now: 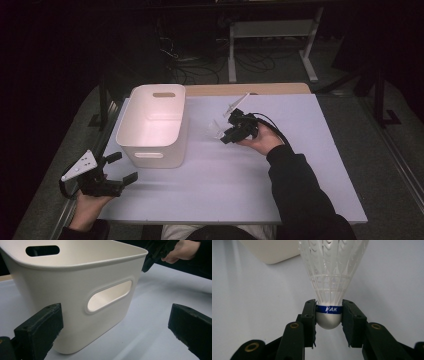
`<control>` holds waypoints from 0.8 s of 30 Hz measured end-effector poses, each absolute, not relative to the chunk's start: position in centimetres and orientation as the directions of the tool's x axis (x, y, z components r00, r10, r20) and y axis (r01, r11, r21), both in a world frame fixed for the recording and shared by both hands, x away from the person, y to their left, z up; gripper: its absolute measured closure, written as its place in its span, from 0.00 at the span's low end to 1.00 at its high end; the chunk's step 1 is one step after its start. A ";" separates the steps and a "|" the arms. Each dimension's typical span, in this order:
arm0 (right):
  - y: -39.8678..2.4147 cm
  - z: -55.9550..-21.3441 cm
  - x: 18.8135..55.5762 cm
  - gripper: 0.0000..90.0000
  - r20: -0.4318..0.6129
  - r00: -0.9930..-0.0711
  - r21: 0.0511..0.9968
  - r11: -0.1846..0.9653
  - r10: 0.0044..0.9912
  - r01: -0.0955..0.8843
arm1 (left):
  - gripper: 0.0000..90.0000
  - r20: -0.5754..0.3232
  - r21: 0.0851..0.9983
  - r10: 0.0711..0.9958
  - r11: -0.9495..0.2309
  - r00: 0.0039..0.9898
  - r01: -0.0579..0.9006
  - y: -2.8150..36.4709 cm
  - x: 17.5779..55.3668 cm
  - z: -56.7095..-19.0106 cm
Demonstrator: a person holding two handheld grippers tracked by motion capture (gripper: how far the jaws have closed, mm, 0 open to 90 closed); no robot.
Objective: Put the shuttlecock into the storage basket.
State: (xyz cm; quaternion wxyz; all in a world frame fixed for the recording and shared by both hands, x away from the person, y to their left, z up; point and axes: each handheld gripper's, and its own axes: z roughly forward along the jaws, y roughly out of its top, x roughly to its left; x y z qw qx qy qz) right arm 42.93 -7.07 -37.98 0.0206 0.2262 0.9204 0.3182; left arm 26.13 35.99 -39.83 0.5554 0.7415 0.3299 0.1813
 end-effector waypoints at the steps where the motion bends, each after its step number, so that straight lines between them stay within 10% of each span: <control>1: -7.2 -37.8 42.9 0.71 0.105 -0.898 0.598 0.694 0.428 0.401 | 0.00 -0.098 0.943 0.691 -0.165 0.716 0.288 36.0 26.1 -39.8; 24: -7.4 -34.0 42.2 0.71 0.078 -0.909 0.650 0.670 0.410 0.358 | 0.00 -0.097 0.943 0.691 -0.166 0.716 0.288 36.0 26.1 -39.8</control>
